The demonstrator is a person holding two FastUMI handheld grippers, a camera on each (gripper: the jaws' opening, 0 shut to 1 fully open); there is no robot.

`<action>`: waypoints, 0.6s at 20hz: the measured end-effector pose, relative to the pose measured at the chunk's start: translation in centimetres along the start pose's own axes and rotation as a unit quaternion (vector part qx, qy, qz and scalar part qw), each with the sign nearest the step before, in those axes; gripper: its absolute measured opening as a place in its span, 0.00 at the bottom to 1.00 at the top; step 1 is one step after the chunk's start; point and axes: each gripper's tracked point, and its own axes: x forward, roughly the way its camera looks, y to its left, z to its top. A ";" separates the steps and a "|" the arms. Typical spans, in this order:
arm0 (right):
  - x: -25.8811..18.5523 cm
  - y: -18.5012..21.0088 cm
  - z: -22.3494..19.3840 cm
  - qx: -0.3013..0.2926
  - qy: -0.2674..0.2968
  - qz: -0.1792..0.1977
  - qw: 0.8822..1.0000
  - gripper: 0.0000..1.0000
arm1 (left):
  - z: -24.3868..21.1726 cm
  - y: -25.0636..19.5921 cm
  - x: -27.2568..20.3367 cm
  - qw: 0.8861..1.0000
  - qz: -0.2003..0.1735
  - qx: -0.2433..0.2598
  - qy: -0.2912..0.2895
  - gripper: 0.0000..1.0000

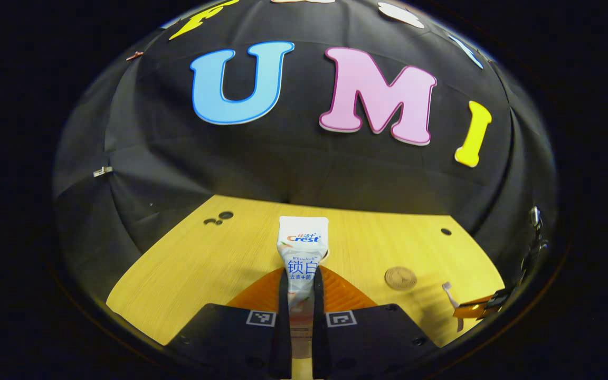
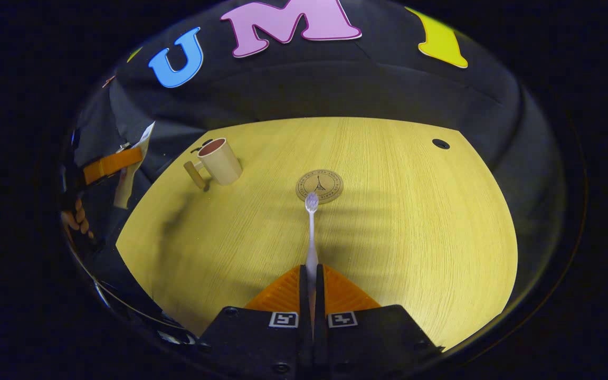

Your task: Put the toothbrush and toothpaste on the desktop into the cup, then pick up the cup and place it on the coaster on the desktop.

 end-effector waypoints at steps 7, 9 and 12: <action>0.9 -1.9 0.6 0.006 0.001 -0.007 1.000 0.06 | 7.7 -1.6 7.1 0.997 -0.016 -0.013 -0.077 0.20; 1.3 -2.4 0.4 0.004 0.007 -0.008 1.000 0.06 | 8.5 -1.8 9.3 0.996 -0.019 -0.017 -0.088 0.20; 1.9 -2.9 -0.1 0.005 0.020 -0.009 1.000 0.06 | 8.4 -1.9 12.4 0.994 -0.021 -0.031 -0.100 0.20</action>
